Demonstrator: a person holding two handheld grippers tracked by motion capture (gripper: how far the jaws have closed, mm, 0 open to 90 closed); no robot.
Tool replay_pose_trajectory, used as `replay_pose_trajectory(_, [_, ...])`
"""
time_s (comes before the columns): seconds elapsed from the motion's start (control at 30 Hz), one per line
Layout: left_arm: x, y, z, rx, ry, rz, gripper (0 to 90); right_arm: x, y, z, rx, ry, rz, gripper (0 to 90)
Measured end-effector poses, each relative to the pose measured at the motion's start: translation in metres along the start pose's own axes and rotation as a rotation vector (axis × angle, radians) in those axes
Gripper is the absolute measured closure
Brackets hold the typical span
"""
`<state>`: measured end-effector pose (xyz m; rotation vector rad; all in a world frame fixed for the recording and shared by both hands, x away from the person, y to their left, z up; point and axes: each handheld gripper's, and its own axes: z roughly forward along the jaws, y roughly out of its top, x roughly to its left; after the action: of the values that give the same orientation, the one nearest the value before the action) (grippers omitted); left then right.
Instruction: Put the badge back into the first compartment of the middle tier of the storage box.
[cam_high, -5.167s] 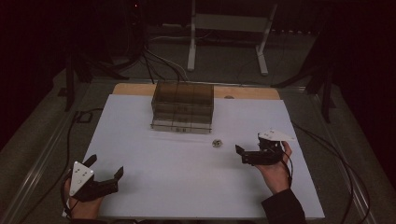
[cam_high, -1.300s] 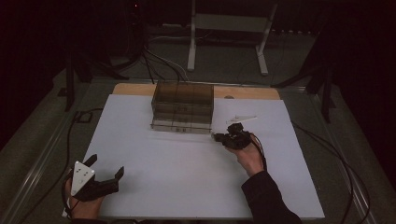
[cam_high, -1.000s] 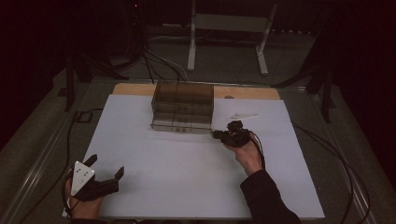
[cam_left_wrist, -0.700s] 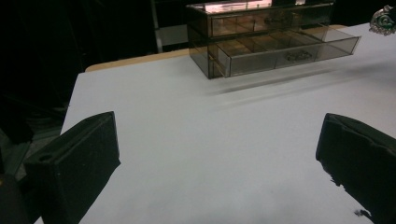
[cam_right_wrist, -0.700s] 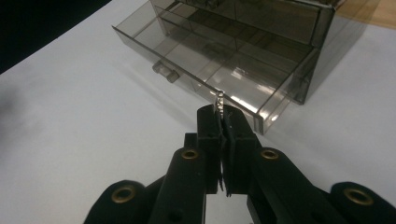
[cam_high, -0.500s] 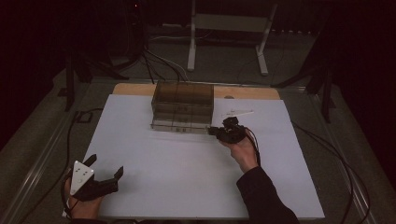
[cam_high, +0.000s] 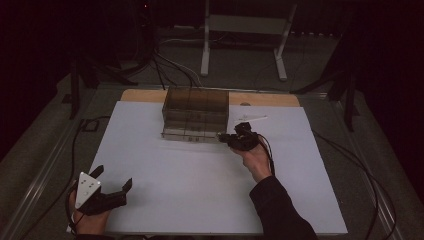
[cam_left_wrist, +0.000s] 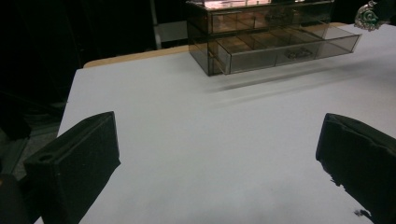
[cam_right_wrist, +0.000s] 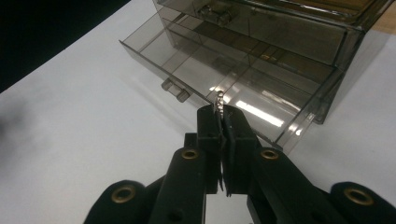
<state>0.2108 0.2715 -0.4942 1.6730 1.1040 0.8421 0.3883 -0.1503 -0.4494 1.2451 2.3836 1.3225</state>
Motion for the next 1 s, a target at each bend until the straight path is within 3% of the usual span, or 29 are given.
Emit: replay_pose_trajectory(1.0, [0.0, 0.0, 0.0, -0.001, 0.003, -0.001, 0.4, 0.016, 0.034, 0.023, -0.01, 0.004, -0.026, 87.3])
